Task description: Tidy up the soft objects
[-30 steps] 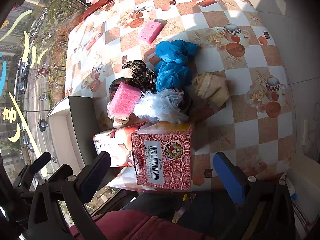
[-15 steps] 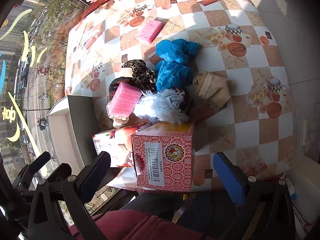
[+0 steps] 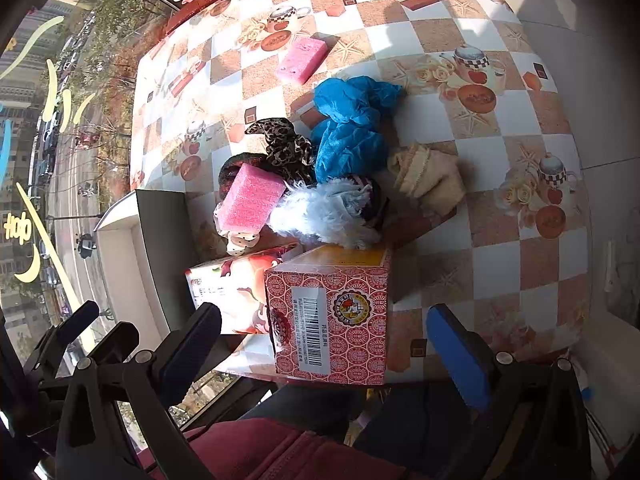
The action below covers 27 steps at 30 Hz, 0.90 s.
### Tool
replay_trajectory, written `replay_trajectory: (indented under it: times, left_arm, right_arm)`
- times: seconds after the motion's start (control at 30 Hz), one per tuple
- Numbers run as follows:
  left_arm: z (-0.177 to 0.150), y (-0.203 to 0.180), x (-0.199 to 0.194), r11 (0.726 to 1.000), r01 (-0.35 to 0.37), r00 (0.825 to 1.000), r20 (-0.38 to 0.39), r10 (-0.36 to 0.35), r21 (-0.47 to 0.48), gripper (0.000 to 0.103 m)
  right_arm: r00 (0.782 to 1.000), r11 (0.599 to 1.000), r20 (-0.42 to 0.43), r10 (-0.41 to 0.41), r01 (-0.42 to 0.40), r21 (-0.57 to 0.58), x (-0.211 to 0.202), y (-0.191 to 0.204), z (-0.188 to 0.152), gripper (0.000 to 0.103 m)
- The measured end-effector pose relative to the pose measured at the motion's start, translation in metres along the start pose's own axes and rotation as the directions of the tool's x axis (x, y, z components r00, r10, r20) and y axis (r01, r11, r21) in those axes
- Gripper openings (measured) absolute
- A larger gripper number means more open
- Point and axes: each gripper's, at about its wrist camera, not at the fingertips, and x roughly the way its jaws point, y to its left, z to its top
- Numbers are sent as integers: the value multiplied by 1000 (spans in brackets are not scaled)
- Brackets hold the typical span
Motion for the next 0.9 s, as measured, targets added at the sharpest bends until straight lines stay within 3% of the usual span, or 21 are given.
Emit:
replay_trajectory:
  times: [0.17, 0.47, 0.6, 0.7, 0.77, 0.9]
  left_arm:
    - [19, 5, 2, 998, 55, 998, 14, -55, -5, 103]
    - [81, -11, 26, 998, 17, 1000, -18, -16, 65, 103]
    - [112, -29, 48, 992, -8, 1000, -5, 9, 128, 103]
    - [133, -44, 70, 979, -82, 996, 43, 76, 185, 103]
    - [147, -53, 94, 961, -137, 991, 32, 133, 240, 103]
    - [173, -71, 126, 945, -136, 990, 17, 138, 299, 103]
  right_arm:
    - [1000, 999, 18, -22, 22, 32, -14, -13, 12, 103]
    - [1000, 987, 0, -8, 8, 159, -4, -69, 29, 103]
    - [999, 979, -5, -51, 51, 195, 9, -88, 32, 103]
    - [997, 976, -16, -80, 81, 203, 21, -97, 39, 103]
    - [994, 975, -16, -108, 109, 196, 29, -101, 44, 103]
    - [989, 973, -26, -146, 149, 179, 51, -107, 59, 103]
